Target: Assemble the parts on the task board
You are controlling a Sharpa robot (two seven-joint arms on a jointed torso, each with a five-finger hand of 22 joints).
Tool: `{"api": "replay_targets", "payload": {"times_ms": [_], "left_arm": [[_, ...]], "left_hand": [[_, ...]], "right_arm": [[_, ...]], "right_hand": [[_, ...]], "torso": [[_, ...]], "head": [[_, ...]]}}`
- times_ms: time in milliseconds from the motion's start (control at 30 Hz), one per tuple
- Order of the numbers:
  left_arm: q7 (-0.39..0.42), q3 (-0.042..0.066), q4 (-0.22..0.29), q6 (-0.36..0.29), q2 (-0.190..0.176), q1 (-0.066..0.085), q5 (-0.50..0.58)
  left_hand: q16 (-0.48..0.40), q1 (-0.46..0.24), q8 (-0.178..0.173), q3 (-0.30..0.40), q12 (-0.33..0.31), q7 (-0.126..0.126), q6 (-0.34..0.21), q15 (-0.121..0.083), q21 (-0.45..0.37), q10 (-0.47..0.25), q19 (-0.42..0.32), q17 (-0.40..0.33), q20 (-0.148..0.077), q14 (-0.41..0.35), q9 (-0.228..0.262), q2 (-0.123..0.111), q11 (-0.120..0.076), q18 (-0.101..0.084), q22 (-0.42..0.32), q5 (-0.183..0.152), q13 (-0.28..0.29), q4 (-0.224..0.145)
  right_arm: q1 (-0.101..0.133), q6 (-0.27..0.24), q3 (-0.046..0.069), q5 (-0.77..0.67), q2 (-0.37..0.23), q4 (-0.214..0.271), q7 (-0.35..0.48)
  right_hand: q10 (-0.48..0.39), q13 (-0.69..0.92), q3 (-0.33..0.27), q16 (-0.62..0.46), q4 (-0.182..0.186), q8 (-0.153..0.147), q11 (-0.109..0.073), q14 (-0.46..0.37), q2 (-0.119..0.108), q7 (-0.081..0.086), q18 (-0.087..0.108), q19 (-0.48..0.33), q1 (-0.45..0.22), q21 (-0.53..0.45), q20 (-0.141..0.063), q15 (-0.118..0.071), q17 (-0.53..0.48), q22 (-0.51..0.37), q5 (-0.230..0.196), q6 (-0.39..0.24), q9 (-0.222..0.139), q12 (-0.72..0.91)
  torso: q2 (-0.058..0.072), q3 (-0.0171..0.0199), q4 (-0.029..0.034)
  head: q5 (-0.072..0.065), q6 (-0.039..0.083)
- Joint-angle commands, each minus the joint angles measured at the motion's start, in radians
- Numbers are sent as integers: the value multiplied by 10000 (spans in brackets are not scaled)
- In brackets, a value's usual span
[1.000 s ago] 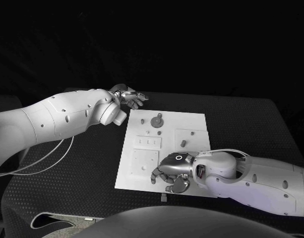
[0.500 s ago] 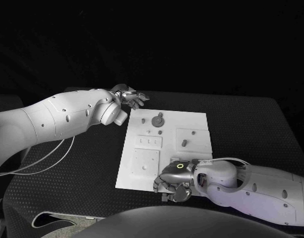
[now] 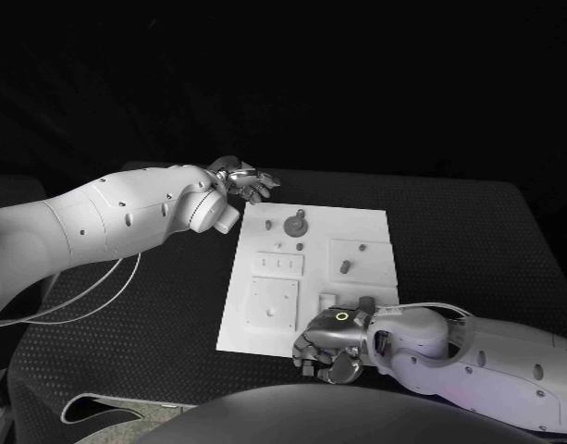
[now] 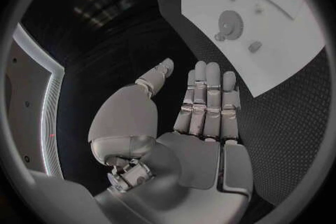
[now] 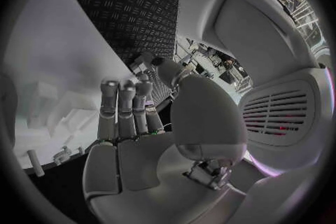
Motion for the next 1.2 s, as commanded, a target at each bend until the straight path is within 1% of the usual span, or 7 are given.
{"api": "replay_targets", "payload": {"times_ms": [33, 133, 300, 533, 833, 967, 1200], "left_arm": [[163, 7, -18, 134, 16, 6, 99], [160, 7, -9, 142, -2, 6, 114], [160, 7, -10, 143, 5, 6, 116], [157, 7, 36, 149, -19, 6, 118], [136, 9, 78, 173, -52, 8, 118], [128, 10, 101, 202, -60, 9, 118], [107, 11, 127, 214, -94, 10, 118]], "left_hand": [[-67, -46, 68, -23, -42, -9, -73, 12, -50, 29, 78, 16, -257, 85, -15, 64, 24, 67, 10, -38, -12, 36], [-70, -50, 68, -27, -45, -8, -78, 12, -54, 27, 79, 18, -257, 84, -17, 61, 25, 67, 12, -47, -13, 39], [-75, -54, 69, -30, -50, -5, -86, 13, -59, 23, 78, 21, -256, 82, -20, 59, 28, 67, 14, -62, -16, 43], [-82, -62, 69, -36, -59, 0, -100, 14, -68, 16, 79, 28, -255, 80, -24, 57, 32, 67, 18, -89, -19, 52], [-85, -63, 71, -37, -62, 2, -105, 15, -72, 14, 80, 31, -255, 80, -26, 60, 34, 68, 20, -100, -20, 56], [-86, -60, 71, -36, -63, 2, -108, 15, -74, 13, 80, 33, -255, 81, -27, 62, 34, 68, 21, -105, -21, 56], [-88, -59, 72, -36, -65, 3, -112, 15, -76, 12, 81, 35, -255, 81, -28, 63, 35, 69, 23, -112, -22, 57]], "right_arm": [[-23, 51, -2, -112, -16, -48, 54], [-23, 49, -2, -218, -34, -74, 36], [-23, 99, -1, -433, -2, -166, -26], [-37, 92, -1, -595, 138, -244, -41], [-178, 59, 0, -518, 234, -252, 42], [-229, 61, 0, -469, 261, -301, 69], [-319, 66, 0, -451, 305, -462, 133]], "right_hand": [[5, 5, 94, 79, -9, -56, -70, -84, -88, -100, 120, 3, 61, 59, -53, -4, -19, 185, -42, 49, -13, 73], [-2, 3, 156, 115, -6, -73, -140, -99, -78, -176, 120, 0, 102, 79, -52, -3, -28, 182, -59, 45, -23, 98], [-7, 10, 347, 234, 1, -48, -277, -133, -90, -321, 120, -7, 149, 152, -49, 2, -33, 186, -71, 142, -13, 184], [-16, 29, 504, 358, 8, -55, -314, -159, -117, -359, 120, -7, 178, 238, -52, 5, -20, 198, -112, 157, -6, 278], [-52, 45, 606, 484, 9, -8, -218, -199, -105, -248, 120, -18, 117, 333, -63, 4, -15, 197, -215, 300, 13, 383], [-73, 49, 621, 531, 8, 12, -142, -219, -98, -165, 120, -29, 67, 371, -68, 3, -28, 191, -289, 380, 17, 432], [-73, 52, 590, 560, 7, 20, -112, -220, -97, -137, 120, -26, 11, 399, -71, 1, -34, 191, -326, 421, 19, 464]], "torso": [[7, 7, 8], [9, 0, 20], [16, -6, 0], [41, -11, 25], [53, -21, 28], [50, -11, 29], [51, 0, 17]], "head": [[2, 2], [-7, 2], [-9, 2], [-12, 2], [-5, 2], [16, 2], [45, 2]]}}
